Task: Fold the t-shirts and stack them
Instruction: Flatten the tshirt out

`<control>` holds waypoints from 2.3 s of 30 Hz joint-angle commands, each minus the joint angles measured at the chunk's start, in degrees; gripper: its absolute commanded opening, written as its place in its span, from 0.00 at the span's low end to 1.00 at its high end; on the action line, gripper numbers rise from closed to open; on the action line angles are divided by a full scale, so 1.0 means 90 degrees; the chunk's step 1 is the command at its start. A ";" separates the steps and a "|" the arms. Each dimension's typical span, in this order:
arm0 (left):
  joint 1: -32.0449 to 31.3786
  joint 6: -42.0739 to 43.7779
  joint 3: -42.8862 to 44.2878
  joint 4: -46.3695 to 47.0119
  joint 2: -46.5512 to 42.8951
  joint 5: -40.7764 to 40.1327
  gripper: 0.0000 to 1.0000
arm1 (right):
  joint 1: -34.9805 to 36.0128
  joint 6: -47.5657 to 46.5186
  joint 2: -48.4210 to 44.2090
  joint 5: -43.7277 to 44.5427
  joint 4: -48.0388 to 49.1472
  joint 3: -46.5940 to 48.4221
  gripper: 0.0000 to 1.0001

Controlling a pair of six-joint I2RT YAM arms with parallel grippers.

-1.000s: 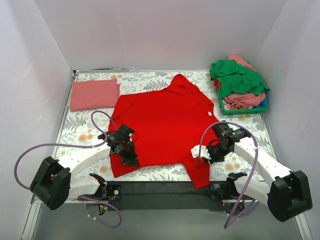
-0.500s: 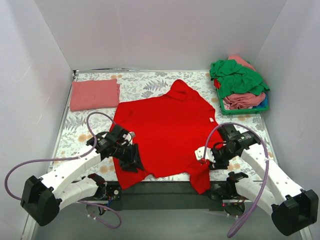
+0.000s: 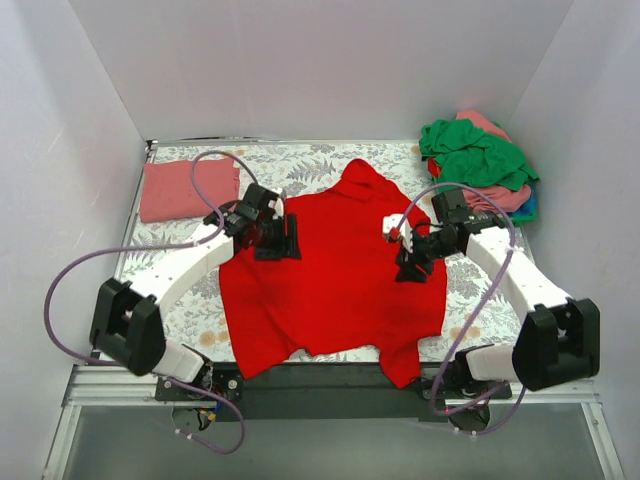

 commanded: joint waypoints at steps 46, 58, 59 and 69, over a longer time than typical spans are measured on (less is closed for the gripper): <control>0.1925 0.1448 0.2804 0.0921 0.3694 -0.2801 0.00 | -0.0870 0.0090 0.1416 -0.1711 0.0658 0.0051 0.54; 0.3126 0.1292 0.2881 0.1049 0.3341 -0.3097 0.00 | -0.0860 0.0099 0.1328 -0.1721 0.0648 0.0041 0.53; 0.3194 0.1263 0.2969 0.0981 0.3438 -0.3087 0.00 | -0.0860 0.0090 0.1319 -0.1711 0.0648 0.0041 0.53; 0.3586 0.1107 0.3331 0.0852 0.3372 -0.3204 0.43 | -0.0860 0.0070 0.1279 -0.1681 0.0648 0.0012 0.53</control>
